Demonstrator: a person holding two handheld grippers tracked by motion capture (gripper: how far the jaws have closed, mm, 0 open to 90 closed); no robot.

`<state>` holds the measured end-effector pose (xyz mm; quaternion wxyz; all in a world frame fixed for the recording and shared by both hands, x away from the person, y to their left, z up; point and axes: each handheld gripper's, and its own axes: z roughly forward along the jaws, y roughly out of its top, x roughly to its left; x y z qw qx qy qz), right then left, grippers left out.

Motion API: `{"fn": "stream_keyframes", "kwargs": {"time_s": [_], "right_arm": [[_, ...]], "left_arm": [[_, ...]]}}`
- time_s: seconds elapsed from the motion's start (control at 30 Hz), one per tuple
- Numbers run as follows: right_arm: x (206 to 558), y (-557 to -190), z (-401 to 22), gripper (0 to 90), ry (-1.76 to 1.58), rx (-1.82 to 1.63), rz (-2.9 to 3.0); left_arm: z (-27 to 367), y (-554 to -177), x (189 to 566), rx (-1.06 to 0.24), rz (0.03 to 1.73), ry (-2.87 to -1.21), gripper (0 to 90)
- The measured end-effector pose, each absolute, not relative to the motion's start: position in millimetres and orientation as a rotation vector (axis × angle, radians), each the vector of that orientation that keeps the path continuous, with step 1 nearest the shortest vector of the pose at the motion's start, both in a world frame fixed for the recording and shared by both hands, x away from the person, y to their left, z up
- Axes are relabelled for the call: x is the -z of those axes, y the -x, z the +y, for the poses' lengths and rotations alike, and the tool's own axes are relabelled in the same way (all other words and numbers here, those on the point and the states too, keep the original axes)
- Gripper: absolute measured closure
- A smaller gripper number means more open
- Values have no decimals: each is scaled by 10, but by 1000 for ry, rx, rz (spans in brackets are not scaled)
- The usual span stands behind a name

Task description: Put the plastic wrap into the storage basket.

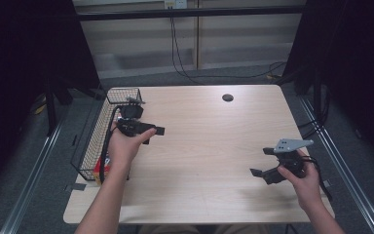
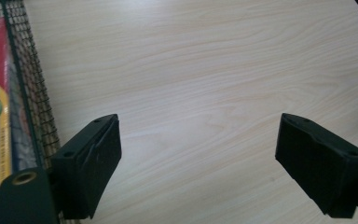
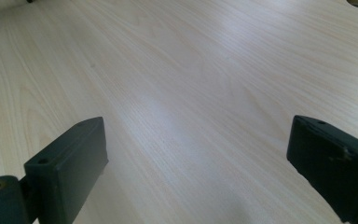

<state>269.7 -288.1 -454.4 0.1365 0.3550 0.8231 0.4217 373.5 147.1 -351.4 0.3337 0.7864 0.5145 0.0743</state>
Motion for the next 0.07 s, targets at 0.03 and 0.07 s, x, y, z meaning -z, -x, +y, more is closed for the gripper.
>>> {"fn": "stream_keyframes", "kwargs": {"time_s": [0.03,0.07], "right_arm": [[4545,-2695,-2883,45,-1028,-1222,2382],[4548,-2693,-2886,45,-1030,-1220,2382]], "left_arm": [[1454,-3730,3518,-192,1329,-2060,121],[1424,-3723,3530,-190,1325,-2048,123]]}}
